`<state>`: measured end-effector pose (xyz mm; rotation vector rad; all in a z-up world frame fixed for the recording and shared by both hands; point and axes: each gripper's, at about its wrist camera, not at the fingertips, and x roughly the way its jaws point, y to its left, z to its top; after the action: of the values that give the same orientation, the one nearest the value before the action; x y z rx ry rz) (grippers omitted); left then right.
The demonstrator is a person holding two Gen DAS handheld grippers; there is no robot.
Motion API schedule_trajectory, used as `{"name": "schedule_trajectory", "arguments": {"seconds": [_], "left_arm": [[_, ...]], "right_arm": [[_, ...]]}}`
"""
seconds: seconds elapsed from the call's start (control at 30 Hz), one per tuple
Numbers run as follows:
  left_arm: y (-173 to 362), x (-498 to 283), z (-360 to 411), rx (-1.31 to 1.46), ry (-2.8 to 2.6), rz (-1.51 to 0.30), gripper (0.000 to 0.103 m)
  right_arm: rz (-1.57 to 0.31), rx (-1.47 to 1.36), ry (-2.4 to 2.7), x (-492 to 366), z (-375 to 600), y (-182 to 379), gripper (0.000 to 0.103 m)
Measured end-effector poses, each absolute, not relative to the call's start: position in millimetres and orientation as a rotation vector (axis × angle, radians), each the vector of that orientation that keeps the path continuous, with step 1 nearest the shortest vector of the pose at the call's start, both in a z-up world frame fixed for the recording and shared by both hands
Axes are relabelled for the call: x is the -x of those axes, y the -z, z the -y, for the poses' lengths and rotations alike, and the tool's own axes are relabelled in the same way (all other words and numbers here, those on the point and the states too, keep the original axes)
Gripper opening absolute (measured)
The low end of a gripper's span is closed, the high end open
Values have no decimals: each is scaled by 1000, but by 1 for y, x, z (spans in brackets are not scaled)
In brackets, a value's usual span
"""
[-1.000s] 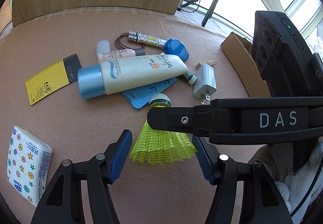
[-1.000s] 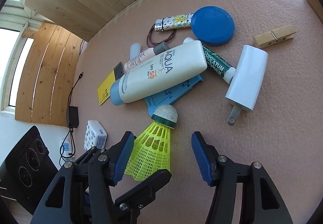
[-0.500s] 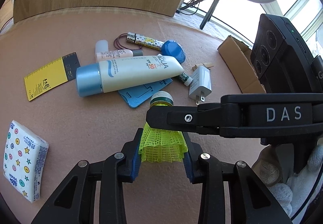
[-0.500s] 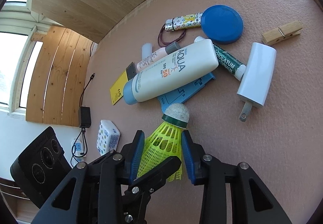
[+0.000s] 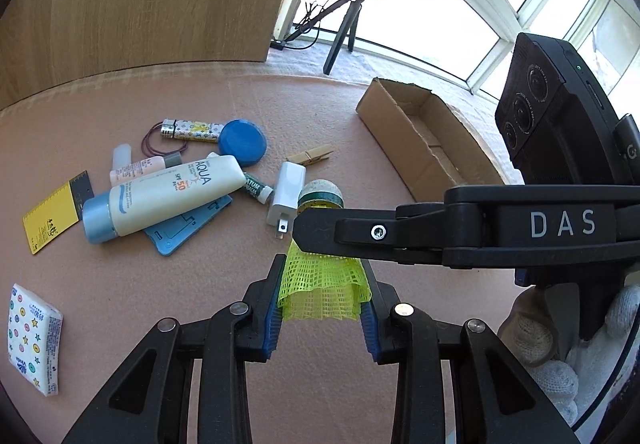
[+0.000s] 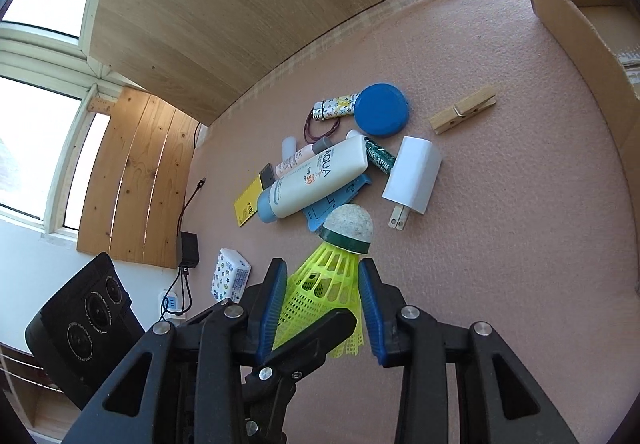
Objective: Organize objects
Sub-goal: 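Carry the shuttlecock into the cardboard box and open the right gripper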
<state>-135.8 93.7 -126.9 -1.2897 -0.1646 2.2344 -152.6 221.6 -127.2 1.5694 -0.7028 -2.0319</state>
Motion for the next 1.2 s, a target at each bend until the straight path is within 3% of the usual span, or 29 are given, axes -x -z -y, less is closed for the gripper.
{"name": "schedule_trajectory", "arguments": {"seconds": [0.43, 0.83, 0.87, 0.9, 0.93, 0.97, 1.0, 1.2], "left_arm": [[89, 153, -238, 1153, -2101, 58, 35], [87, 158, -324, 1142, -2018, -12, 37], [89, 158, -328, 1143, -2011, -28, 46], [89, 157, -331, 1145, -2017, -53, 64], [90, 158, -332, 1141, -2036, -70, 74], [90, 158, -331, 1130, -2052, -74, 86], [91, 160, -331, 1129, -2059, -71, 88], [97, 168, -320, 1171, -2081, -84, 88]], "right_arm": [[723, -1472, 2292, 159, -354, 75, 33], [726, -1472, 2419, 165, -429, 69, 33], [717, -1465, 2427, 165, -432, 68, 34], [702, -1458, 2440, 164, -434, 67, 37], [676, -1457, 2462, 164, -435, 65, 44], [643, -1467, 2492, 165, -437, 64, 66], [615, -1470, 2527, 165, -439, 62, 80], [563, -1469, 2581, 166, -441, 61, 81]]}}
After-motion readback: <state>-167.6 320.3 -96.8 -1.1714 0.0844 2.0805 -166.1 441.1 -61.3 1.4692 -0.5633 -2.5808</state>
